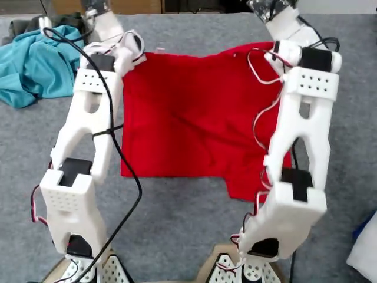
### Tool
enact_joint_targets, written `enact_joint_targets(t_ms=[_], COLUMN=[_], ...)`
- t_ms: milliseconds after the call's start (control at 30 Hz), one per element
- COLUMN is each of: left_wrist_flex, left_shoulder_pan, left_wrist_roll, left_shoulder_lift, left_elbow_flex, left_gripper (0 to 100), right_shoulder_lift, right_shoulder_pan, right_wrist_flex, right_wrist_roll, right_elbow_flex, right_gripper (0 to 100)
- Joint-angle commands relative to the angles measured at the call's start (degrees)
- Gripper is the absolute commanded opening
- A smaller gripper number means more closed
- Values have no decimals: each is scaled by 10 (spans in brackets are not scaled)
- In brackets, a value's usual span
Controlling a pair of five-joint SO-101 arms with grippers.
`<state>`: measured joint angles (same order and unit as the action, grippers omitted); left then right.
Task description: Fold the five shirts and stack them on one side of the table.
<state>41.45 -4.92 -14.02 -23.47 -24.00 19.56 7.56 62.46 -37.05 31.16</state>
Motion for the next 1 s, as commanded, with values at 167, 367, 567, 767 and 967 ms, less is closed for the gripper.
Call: enact_joint_targets(t_ms=[167, 367, 567, 767, 967], left_wrist_flex=[5, 79, 154, 213, 251], left_shoulder_pan=[-31, -18, 11, 47, 49], left_wrist_roll=[47, 47, 47, 47, 47], left_shoulder_lift=[11, 12, 11, 11, 8], left_elbow_flex=[-34, -69, -122, -189, -234], left_gripper=[19, 19, 19, 19, 19], right_shoulder_lift=[109, 169, 214, 249, 264], right_shoulder_pan=[23, 20, 6, -12, -20], right_wrist_flex=[-6, 5, -8, -78, -10], right_wrist_roll=[32, 14, -43, -76, -77], right_elbow_flex=[288, 441, 519, 530, 531], right_gripper=[7, 7, 7, 7, 7])
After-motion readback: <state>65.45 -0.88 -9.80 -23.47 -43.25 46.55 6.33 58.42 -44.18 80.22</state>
